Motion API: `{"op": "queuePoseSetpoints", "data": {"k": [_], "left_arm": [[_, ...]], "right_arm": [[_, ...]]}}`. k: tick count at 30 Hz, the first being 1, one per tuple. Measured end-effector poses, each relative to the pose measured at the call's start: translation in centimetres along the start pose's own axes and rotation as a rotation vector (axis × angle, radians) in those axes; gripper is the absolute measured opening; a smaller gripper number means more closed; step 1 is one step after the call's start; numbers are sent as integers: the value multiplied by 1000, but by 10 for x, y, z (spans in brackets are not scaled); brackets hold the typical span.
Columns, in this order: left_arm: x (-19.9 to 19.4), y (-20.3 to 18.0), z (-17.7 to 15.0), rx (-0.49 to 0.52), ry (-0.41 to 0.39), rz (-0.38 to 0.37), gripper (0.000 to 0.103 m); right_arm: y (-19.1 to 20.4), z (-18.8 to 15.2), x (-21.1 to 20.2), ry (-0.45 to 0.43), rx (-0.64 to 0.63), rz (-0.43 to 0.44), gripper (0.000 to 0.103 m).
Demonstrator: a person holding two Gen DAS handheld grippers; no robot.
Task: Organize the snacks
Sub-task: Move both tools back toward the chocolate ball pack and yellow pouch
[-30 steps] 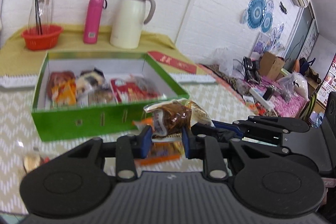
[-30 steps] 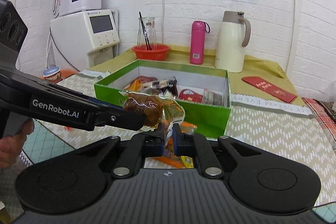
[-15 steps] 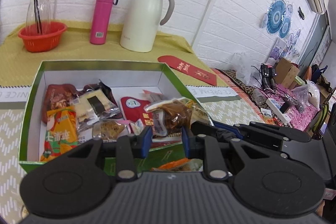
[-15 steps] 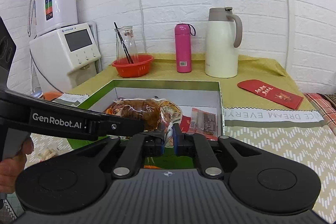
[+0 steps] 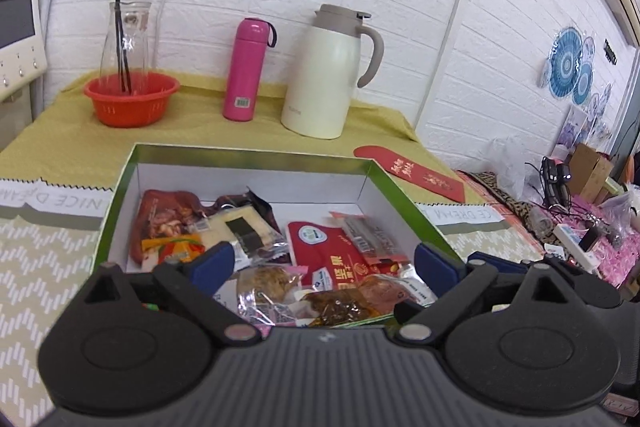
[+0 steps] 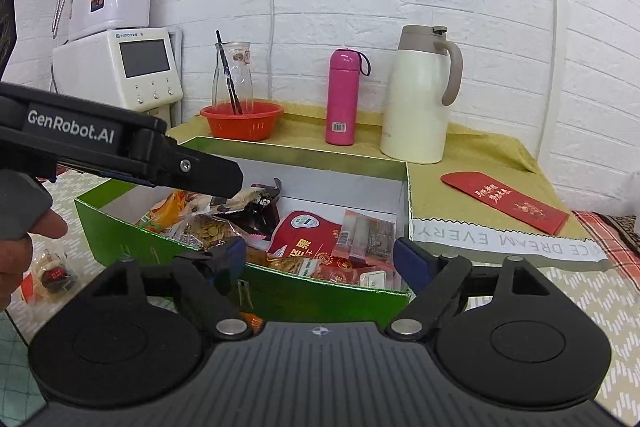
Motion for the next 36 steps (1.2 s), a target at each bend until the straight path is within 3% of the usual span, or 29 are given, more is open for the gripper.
{"op": "queuePoseSetpoints", "data": {"k": [18,25,29,36], "left_arm": [[-40,-14,-15,13,-1,11,95],[-56,-23,-38,42,82,-14,95],[-61,-25,-61,64,107,-36,95],[-59,-4,-81,38,149,-6,95]], "right_arm": [[15,-3,-42,13,28,38,103],[20,-34,-63,121,56,12,103],[30,-57,-68,156,30,92,103],[41,-63,-49,198,-54,103,103]]}}
Point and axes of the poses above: each gripper's, at about its wrist camera, not at the fingertips, and x roughly the way its jaws point, y to its left, z to its top, the point moved 5 cm from there along x, roughly the way its jaws point, and after that the axes turned 11 degrees about y, right-handed, at the moved point
